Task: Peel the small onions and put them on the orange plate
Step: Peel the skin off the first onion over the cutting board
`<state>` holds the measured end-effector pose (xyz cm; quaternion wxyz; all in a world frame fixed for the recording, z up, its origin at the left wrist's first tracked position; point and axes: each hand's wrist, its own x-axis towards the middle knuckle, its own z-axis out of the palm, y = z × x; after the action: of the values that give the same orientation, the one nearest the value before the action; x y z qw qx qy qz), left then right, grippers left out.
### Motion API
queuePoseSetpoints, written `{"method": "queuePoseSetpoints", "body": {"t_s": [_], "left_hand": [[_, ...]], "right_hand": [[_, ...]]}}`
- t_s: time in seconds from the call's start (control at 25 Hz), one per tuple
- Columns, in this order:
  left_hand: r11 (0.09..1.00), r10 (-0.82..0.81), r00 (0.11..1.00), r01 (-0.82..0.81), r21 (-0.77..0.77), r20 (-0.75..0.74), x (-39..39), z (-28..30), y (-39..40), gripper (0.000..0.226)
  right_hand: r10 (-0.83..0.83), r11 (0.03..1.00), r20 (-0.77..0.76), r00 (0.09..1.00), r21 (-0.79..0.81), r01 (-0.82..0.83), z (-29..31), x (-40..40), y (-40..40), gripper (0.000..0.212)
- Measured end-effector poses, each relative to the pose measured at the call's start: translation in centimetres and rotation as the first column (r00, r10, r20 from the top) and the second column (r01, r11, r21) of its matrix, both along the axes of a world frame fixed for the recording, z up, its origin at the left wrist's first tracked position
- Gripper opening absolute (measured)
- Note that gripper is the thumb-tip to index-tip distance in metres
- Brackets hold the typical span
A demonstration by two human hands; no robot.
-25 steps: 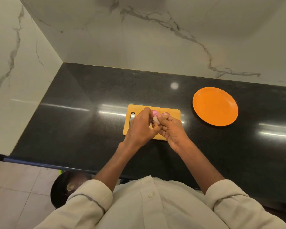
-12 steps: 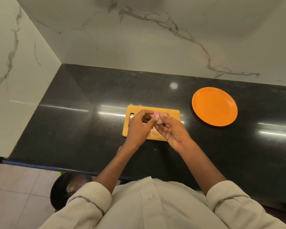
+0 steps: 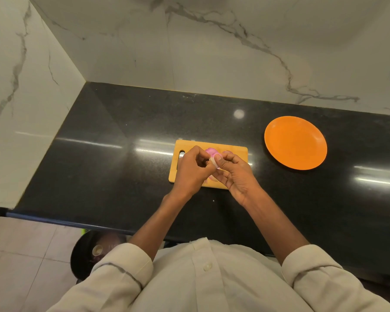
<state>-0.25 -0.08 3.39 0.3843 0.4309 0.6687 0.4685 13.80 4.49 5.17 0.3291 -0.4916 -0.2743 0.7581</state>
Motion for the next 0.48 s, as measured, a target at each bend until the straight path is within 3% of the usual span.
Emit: {"method": "queuePoseSetpoints", "body": {"t_s": [0.16, 0.32, 0.48], "left_hand": [[1.000, 0.008, 0.988, -0.010, -0.010, -0.154, 0.5, 0.0, 0.3, 0.017], [0.998, -0.063, 0.995, 0.064, -0.001, 0.082, -0.3, -0.3, 0.1, 0.014], [0.998, -0.067, 0.990, 0.066, 0.014, 0.126, -0.5, -0.4, 0.0, 0.020]], "right_hand": [[0.043, 0.998, 0.014, 0.999, 0.035, -0.044, 0.2, -0.2, 0.0, 0.027], [-0.032, 0.999, 0.026, 0.999, -0.038, 0.033, 0.6, 0.0, 0.4, 0.024], [-0.053, 0.994, 0.062, 0.997, -0.094, 0.059, 0.7, 0.1, 0.3, 0.020]]}}
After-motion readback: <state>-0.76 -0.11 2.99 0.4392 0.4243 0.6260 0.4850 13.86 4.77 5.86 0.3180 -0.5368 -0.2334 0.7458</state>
